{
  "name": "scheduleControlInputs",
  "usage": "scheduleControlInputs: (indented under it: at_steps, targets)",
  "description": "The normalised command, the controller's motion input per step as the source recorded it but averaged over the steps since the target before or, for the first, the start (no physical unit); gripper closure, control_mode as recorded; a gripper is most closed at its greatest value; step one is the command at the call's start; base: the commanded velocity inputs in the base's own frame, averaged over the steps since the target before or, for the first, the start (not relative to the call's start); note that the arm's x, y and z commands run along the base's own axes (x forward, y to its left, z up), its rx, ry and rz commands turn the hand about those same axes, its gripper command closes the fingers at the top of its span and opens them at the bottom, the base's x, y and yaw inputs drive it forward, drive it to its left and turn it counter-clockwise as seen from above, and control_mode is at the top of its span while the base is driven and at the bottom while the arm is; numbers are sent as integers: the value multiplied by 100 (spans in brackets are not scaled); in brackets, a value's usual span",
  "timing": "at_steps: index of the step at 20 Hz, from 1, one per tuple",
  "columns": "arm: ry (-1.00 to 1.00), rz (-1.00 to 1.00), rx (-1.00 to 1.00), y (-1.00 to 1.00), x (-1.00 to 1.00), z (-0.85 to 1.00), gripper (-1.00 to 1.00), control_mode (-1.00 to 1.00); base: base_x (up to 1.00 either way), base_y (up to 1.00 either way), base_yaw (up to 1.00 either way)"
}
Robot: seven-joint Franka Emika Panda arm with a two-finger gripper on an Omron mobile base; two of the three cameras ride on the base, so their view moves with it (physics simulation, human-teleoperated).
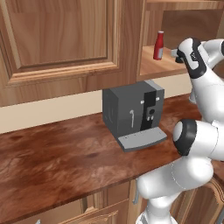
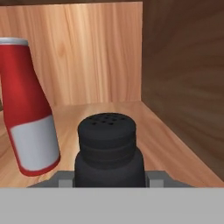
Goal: Collect the turmeric, ketchup, and shaker from the cabinet and place them next to the stove.
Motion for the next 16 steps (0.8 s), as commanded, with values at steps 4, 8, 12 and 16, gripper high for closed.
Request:
scheduleControlInputs:
  at_steps: [4,8,12,16]
  targets:
    - [0,0,0,0,-8,-7,100,-100,0,0,0]
    - [0,0,0,0,-18,-8,100,-100,0,0,0]
    - [0,0,0,0,-21,-8,100,-100,0,0,0]
    - [0,0,0,0,-32,-13,100,-100,0,0,0]
